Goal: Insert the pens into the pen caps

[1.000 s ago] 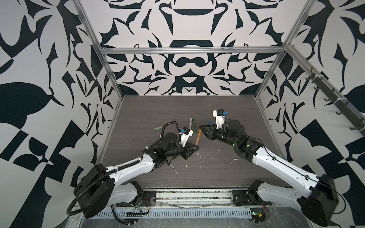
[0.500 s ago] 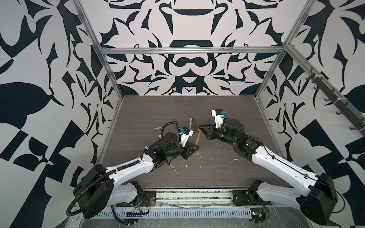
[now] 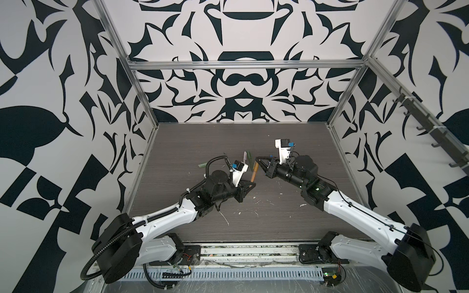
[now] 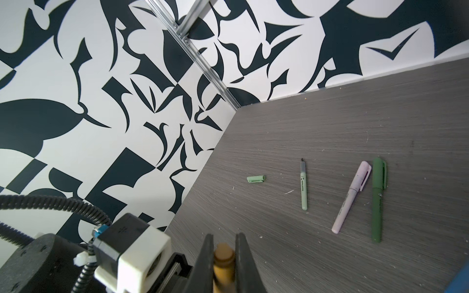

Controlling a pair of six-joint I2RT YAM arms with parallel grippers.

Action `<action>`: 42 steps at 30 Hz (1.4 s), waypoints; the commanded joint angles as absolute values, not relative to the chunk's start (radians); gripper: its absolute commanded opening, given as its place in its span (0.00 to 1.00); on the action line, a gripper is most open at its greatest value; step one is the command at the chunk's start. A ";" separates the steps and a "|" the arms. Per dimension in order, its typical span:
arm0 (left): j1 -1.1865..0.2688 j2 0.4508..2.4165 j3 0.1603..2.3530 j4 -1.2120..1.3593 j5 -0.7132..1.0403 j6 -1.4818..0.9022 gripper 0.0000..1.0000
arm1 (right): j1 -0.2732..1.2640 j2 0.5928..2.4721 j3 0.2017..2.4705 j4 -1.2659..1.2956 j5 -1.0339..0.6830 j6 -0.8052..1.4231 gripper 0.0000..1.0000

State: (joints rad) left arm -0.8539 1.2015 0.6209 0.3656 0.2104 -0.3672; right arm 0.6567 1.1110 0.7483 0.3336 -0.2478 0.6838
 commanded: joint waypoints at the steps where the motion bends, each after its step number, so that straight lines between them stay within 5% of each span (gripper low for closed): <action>1: -0.842 1.198 0.748 0.551 0.128 -0.307 0.00 | 0.708 1.116 0.703 0.232 -0.344 0.681 0.00; 20: -0.802 1.252 0.910 0.553 0.168 -0.252 0.00 | 0.782 1.155 0.633 0.244 -0.292 0.666 0.00; 28: -0.801 1.252 0.735 0.449 0.259 -0.323 0.00 | 0.766 1.033 0.896 0.086 -0.110 0.551 0.26; 42: -0.801 1.039 0.515 0.278 0.127 -0.374 0.00 | 0.756 0.954 0.960 -0.014 0.101 0.437 0.31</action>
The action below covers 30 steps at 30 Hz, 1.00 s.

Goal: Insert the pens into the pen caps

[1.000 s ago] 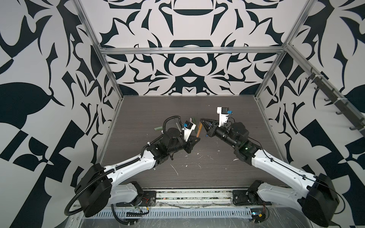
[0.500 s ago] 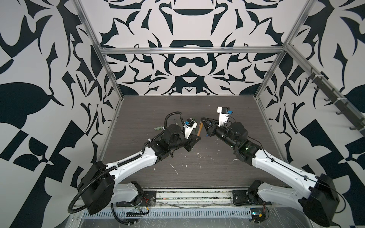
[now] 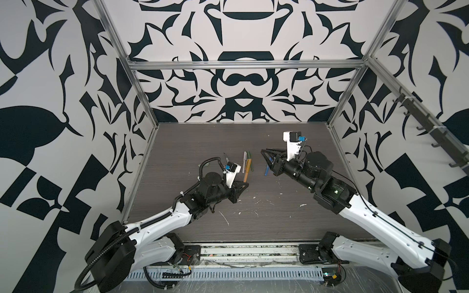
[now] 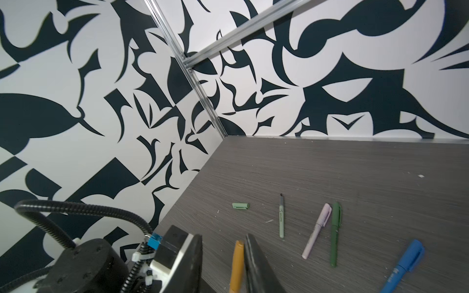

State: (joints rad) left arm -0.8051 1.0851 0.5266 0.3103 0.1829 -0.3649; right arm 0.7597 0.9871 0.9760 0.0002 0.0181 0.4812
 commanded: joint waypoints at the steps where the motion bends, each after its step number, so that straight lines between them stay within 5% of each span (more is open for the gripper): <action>1: -0.802 1.027 0.516 0.262 0.113 -0.372 0.00 | 0.755 0.948 0.941 -0.013 0.124 0.435 0.31; 16: -0.777 1.055 0.694 -0.056 -0.194 -0.460 0.00 | 0.752 1.073 0.414 0.475 0.514 0.420 0.27; 30: -0.622 1.830 1.407 -0.512 -0.087 -0.538 0.03 | 0.752 1.077 0.368 0.450 0.695 0.473 0.26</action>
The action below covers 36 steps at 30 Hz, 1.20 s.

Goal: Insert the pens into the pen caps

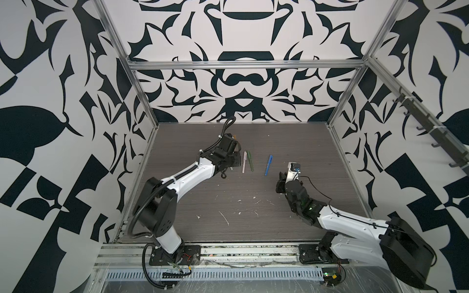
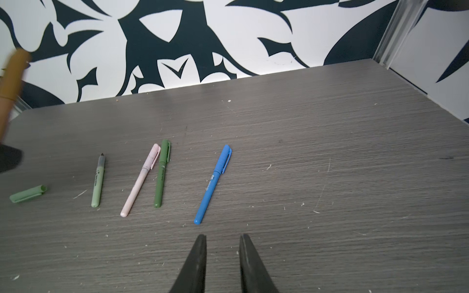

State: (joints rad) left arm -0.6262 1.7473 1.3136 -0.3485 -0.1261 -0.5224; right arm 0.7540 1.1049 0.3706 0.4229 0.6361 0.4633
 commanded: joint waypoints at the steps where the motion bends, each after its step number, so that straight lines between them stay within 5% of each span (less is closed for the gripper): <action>1: -0.622 1.874 1.460 -0.537 -0.082 -0.543 0.04 | 0.752 1.074 0.370 0.447 0.699 0.470 0.26; 18: -0.584 2.197 1.749 -0.702 0.072 -0.509 0.13 | 0.752 1.097 0.382 0.449 0.670 0.471 0.27; 36: -0.565 2.241 1.808 -0.774 0.075 -0.478 0.21 | 0.753 1.130 0.394 0.453 0.641 0.479 0.26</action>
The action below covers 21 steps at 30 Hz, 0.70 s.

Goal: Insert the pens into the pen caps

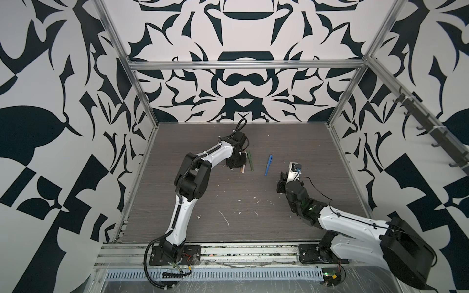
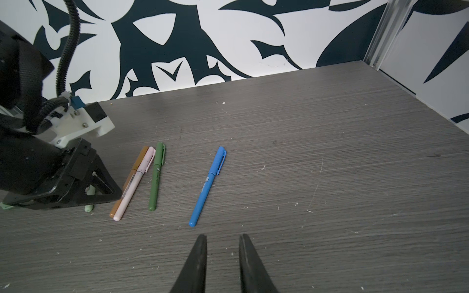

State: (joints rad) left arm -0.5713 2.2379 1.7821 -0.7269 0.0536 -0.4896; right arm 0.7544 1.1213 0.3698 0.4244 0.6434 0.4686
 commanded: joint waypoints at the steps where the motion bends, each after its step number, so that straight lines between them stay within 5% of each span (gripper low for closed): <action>1: -0.566 2.231 1.806 -0.772 0.084 -0.471 0.21 | 0.752 1.132 0.398 0.448 0.639 0.478 0.26; 7: -0.557 2.048 1.772 -0.768 0.016 -0.382 0.30 | 0.752 1.118 0.399 0.436 0.620 0.476 0.25; 13: -0.400 1.905 1.632 -0.724 -0.039 -0.344 0.57 | 0.752 1.128 0.406 0.430 0.593 0.477 0.28; 21: -0.218 1.983 1.607 -0.705 0.036 -0.395 0.61 | 0.752 1.136 0.417 0.418 0.562 0.473 0.32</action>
State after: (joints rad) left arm -0.2054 1.9240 1.5997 -0.6716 0.0200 -0.3866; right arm 0.7544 1.1339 0.3767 0.4114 0.5724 0.4686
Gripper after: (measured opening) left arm 0.604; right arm 0.320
